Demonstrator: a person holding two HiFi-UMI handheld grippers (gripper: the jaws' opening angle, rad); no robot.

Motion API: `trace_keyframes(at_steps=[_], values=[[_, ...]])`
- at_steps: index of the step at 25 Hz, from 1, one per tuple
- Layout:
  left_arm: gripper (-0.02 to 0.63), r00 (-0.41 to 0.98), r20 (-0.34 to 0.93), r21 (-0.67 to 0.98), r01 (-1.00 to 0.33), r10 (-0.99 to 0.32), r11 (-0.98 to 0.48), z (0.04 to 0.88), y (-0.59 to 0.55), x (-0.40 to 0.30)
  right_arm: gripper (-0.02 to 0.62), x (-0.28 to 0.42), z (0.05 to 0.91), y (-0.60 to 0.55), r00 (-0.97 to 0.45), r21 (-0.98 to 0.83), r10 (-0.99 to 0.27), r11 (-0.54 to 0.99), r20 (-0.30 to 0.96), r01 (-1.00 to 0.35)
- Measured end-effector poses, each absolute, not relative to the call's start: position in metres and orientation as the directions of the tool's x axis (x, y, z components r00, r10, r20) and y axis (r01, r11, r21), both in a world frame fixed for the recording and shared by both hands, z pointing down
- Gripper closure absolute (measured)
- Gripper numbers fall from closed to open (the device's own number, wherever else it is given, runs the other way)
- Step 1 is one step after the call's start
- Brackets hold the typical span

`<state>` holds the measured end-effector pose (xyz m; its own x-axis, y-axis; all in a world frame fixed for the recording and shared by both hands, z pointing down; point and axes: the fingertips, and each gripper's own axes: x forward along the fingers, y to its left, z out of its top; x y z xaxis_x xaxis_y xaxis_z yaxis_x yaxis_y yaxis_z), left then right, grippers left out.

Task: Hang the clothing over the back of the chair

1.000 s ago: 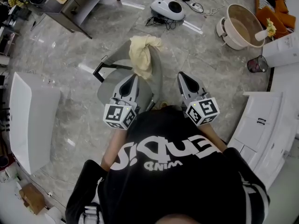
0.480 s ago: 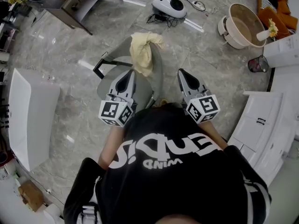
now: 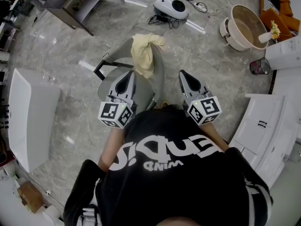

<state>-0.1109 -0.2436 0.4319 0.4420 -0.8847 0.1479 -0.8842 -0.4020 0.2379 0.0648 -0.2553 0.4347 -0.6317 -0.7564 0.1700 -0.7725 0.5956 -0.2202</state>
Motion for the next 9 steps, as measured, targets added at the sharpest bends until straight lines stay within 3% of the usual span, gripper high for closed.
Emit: trace_keyframes(at_steps=[9], values=[[0.589,0.435,0.163,0.246,-0.887,-0.886,-0.39,0.4378,-0.2427,-0.1149,0.581,0.0623,0.4364,-0.255,-0.636,-0.225,-0.752,0.599,0.171,-0.768]])
